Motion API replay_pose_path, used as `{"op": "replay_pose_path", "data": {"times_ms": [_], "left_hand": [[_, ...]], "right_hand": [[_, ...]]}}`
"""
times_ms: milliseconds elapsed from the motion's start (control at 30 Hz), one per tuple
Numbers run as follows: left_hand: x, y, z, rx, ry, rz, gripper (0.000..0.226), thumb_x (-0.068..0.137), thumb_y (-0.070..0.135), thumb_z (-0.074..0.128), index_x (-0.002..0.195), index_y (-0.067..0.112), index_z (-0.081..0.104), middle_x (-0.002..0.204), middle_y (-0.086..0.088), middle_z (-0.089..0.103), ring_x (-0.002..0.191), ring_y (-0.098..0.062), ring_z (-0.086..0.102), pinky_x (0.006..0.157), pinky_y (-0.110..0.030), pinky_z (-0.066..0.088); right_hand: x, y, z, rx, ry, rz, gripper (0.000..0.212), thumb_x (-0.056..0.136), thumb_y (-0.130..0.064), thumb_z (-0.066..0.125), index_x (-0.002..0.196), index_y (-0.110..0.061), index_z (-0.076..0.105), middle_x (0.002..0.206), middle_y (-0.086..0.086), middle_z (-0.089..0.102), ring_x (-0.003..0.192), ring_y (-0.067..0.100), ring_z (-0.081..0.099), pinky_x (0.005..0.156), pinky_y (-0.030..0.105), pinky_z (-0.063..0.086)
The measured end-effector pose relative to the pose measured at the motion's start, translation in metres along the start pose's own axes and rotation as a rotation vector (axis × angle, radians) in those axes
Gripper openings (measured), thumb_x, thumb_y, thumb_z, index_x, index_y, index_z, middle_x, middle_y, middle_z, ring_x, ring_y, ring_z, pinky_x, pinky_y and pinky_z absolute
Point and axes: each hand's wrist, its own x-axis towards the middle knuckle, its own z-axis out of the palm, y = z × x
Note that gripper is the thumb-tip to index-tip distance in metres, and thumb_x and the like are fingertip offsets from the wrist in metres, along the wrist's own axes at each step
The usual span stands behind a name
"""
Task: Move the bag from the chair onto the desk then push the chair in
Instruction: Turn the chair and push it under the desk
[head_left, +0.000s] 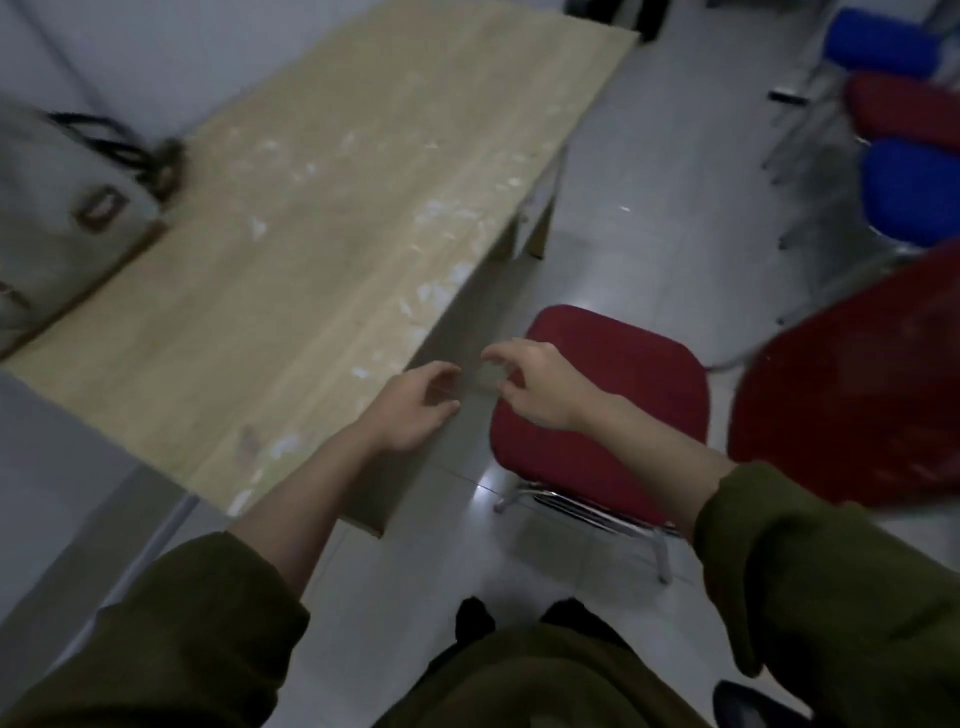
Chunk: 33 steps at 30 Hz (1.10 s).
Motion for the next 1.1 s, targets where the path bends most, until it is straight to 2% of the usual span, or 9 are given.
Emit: {"op": "replay_pose_path", "data": {"times_ms": [233, 333, 500, 600, 700, 833, 967, 1033, 1100], "left_hand": [[0.029, 0.101, 0.079, 0.005, -0.208, 0.197, 0.038, 0.084, 0.008, 0.061, 0.121, 0.009, 0.054, 0.114, -0.008, 0.065, 0.105, -0.018, 0.060, 0.095, -0.027, 0.044], [0.036, 0.152, 0.119, 0.029, -0.264, 0.294, 0.037, 0.085, 0.012, 0.060, 0.122, 0.012, 0.054, 0.113, -0.003, 0.065, 0.101, -0.013, 0.058, 0.091, -0.023, 0.043], [0.030, 0.235, 0.184, -0.051, -0.323, 0.395, 0.036, 0.085, 0.009, 0.060, 0.121, 0.009, 0.055, 0.110, -0.005, 0.065, 0.104, -0.018, 0.060, 0.096, -0.032, 0.046], [0.025, 0.271, 0.216, -0.186, -0.361, 0.395, 0.035, 0.085, 0.006, 0.058, 0.120, 0.006, 0.054, 0.115, -0.011, 0.064, 0.106, -0.022, 0.061, 0.097, -0.035, 0.048], [0.019, 0.304, 0.242, -0.299, -0.352, 0.348, 0.032, 0.088, 0.008, 0.056, 0.120, 0.007, 0.054, 0.112, -0.008, 0.062, 0.101, -0.018, 0.059, 0.085, -0.023, 0.047], [0.020, 0.338, 0.264, -0.317, -0.303, 0.340, 0.031, 0.090, 0.018, 0.055, 0.119, 0.011, 0.055, 0.104, -0.001, 0.059, 0.098, -0.018, 0.058, 0.074, -0.025, 0.050], [0.037, 0.359, 0.280, -0.275, -0.176, 0.309, 0.048, 0.080, 0.039, 0.061, 0.117, 0.009, 0.053, 0.099, -0.002, 0.058, 0.091, -0.020, 0.060, 0.082, -0.040, 0.053], [0.050, 0.371, 0.285, -0.190, -0.120, 0.295, 0.069, 0.070, 0.054, 0.064, 0.122, 0.010, 0.050, 0.117, -0.010, 0.053, 0.100, -0.022, 0.059, 0.093, -0.041, 0.051], [0.064, 0.383, 0.292, -0.114, -0.126, 0.251, 0.075, 0.073, 0.046, 0.068, 0.131, 0.009, 0.040, 0.133, -0.011, 0.037, 0.113, -0.024, 0.051, 0.101, -0.038, 0.044]], "right_hand": [[-0.123, 0.075, -0.066, 0.068, 0.281, 0.252, 0.036, 0.081, -0.002, 0.056, 0.117, -0.005, 0.056, 0.115, 0.017, 0.063, 0.101, 0.028, 0.061, 0.094, 0.037, 0.048], [-0.181, 0.100, -0.092, 0.047, 0.399, 0.324, 0.033, 0.080, -0.002, 0.058, 0.114, -0.006, 0.058, 0.109, 0.015, 0.065, 0.095, 0.026, 0.062, 0.085, 0.026, 0.044], [-0.267, 0.125, -0.125, 0.012, 0.530, 0.312, 0.032, 0.079, 0.000, 0.058, 0.110, -0.004, 0.061, 0.104, 0.015, 0.067, 0.090, 0.025, 0.062, 0.081, 0.024, 0.043], [-0.304, 0.139, -0.144, 0.003, 0.601, 0.287, 0.030, 0.080, 0.000, 0.057, 0.108, -0.005, 0.061, 0.099, 0.014, 0.067, 0.085, 0.021, 0.060, 0.071, 0.013, 0.042], [-0.338, 0.160, -0.158, 0.013, 0.636, 0.298, 0.028, 0.081, -0.001, 0.057, 0.108, -0.008, 0.061, 0.101, 0.010, 0.067, 0.084, 0.018, 0.059, 0.069, 0.006, 0.037], [-0.367, 0.190, -0.167, 0.035, 0.600, 0.324, 0.028, 0.083, -0.003, 0.056, 0.110, -0.010, 0.060, 0.106, 0.008, 0.065, 0.086, 0.012, 0.058, 0.071, 0.005, 0.035], [-0.374, 0.215, -0.175, 0.071, 0.583, 0.333, 0.029, 0.084, -0.002, 0.056, 0.111, -0.010, 0.059, 0.108, 0.007, 0.065, 0.087, 0.012, 0.058, 0.072, 0.006, 0.037], [-0.371, 0.228, -0.181, 0.078, 0.578, 0.318, 0.029, 0.084, -0.002, 0.056, 0.111, -0.010, 0.059, 0.108, 0.007, 0.065, 0.086, 0.013, 0.058, 0.072, 0.010, 0.040], [-0.365, 0.241, -0.191, 0.078, 0.573, 0.299, 0.029, 0.083, -0.001, 0.056, 0.111, -0.010, 0.060, 0.106, 0.008, 0.065, 0.085, 0.014, 0.058, 0.074, 0.018, 0.044]]}}
